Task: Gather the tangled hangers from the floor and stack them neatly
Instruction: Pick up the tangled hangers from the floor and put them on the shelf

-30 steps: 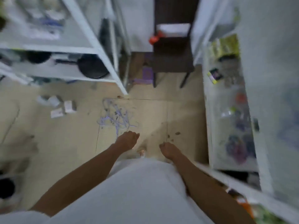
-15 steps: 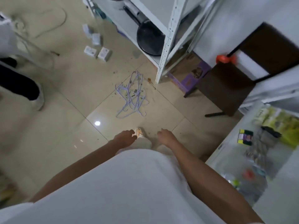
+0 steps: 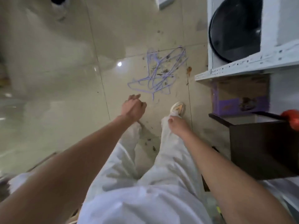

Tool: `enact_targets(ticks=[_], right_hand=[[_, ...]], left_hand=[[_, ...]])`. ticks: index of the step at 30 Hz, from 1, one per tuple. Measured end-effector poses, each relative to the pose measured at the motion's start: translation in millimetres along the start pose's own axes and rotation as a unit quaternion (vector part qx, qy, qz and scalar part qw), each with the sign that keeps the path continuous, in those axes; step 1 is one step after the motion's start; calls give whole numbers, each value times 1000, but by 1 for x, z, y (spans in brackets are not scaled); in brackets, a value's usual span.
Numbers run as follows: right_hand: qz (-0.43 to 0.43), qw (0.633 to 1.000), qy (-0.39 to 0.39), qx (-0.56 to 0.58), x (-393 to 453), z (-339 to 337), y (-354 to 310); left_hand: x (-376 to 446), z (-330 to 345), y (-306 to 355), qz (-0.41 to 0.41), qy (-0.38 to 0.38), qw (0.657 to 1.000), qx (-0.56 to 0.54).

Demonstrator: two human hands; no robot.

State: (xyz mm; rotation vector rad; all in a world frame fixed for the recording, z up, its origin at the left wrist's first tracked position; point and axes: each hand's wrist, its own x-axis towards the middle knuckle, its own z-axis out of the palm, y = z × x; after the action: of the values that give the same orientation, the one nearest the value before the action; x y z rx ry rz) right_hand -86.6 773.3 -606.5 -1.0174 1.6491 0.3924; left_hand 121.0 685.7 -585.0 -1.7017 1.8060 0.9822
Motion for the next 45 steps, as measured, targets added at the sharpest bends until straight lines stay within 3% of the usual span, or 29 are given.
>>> enact_targets(ticks=[6,11,15,23,26,28,30,33,40,43,45], right_hand=[[-12,1000,3,-18,139,-6,24],[-18,996,-32,-77,258,19,46],[-8,991,-25,-133,359,40,49],[-157,951,83,-254,504,84,26],[-208,915,141,-315,537,94,14],[-227,891,143,-367,556,101,9],[-230,873,134,-408,569,106,5],[-226,856,136,-445,578,112,5],[-244,838,96,-478,551,115,21],[-229,851,103,-460,530,111,27],[-199,872,124,-430,523,106,29]], left_hand=[[118,79,-9,-20,37,999,-12],[217,161,-21,-45,-64,997,-14],[288,229,-48,-54,-81,995,-26],[391,329,-101,-46,-63,996,33],[418,345,-107,-101,35,993,-45],[430,353,-106,-165,60,976,-125],[441,360,-107,-228,10,956,-186],[451,375,-106,-216,-68,936,-269],[427,388,-101,-195,-44,944,-264],[406,382,-106,-241,-104,912,-315],[398,377,-106,-275,-149,871,-379]])
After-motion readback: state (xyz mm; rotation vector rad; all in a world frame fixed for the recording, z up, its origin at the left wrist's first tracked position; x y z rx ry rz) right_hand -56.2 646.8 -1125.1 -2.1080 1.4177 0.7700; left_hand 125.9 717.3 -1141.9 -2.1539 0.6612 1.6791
